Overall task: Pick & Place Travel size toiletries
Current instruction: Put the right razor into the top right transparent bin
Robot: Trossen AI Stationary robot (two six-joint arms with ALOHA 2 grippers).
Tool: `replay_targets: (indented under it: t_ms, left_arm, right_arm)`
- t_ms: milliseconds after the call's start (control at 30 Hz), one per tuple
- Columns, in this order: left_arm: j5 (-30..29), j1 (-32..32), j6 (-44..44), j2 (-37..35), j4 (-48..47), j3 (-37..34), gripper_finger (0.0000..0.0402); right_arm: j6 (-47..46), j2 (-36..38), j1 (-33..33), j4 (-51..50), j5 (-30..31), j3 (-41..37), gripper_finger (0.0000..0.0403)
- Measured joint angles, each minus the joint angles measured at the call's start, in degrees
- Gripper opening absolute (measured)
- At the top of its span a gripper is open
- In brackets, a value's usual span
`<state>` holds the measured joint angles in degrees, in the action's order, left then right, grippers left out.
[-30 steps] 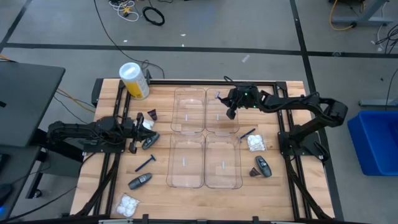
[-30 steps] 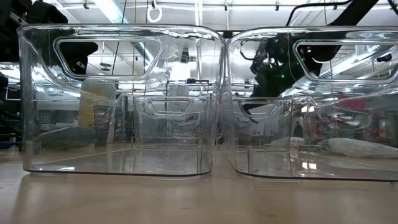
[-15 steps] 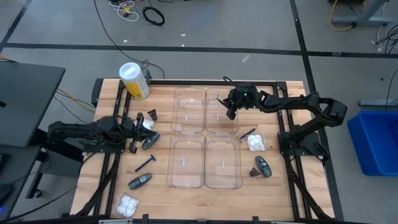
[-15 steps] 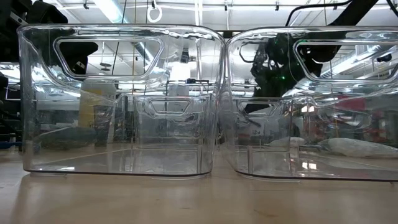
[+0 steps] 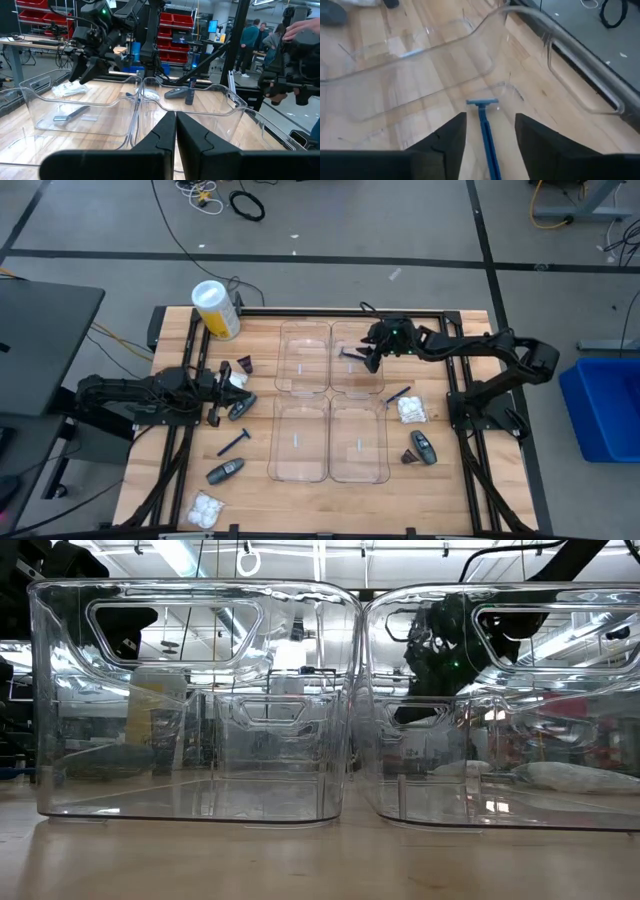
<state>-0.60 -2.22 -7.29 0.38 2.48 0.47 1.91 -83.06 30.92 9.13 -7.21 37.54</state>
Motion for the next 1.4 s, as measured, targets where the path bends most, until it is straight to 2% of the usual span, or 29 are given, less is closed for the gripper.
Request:
replay_targets:
  t_ms: [367,567,1000,1400]
  left_arm:
    - [0.0,0.0,0.0,0.0,0.0,0.0,0.0022]
    - [0.0,0.0,0.0,0.0,0.0,0.0,0.0022]
    - [0.0,0.0,0.0,0.0,0.0,0.0,0.0022]
    - [0.0,0.0,0.0,0.0,0.0,0.0,0.0022]
  right_arm:
    - [0.0,9.3,-1.8,0.1,-3.9,0.0,0.0208]
    - [0.1,13.0,-3.4,-1.8,-3.9,0.0,0.0203]
    - [5.2,23.1,-6.3,-13.9,-3.9,0.0,0.0169]
    - [8.7,30.6,-6.2,-28.2,-3.8,0.0,0.0161]
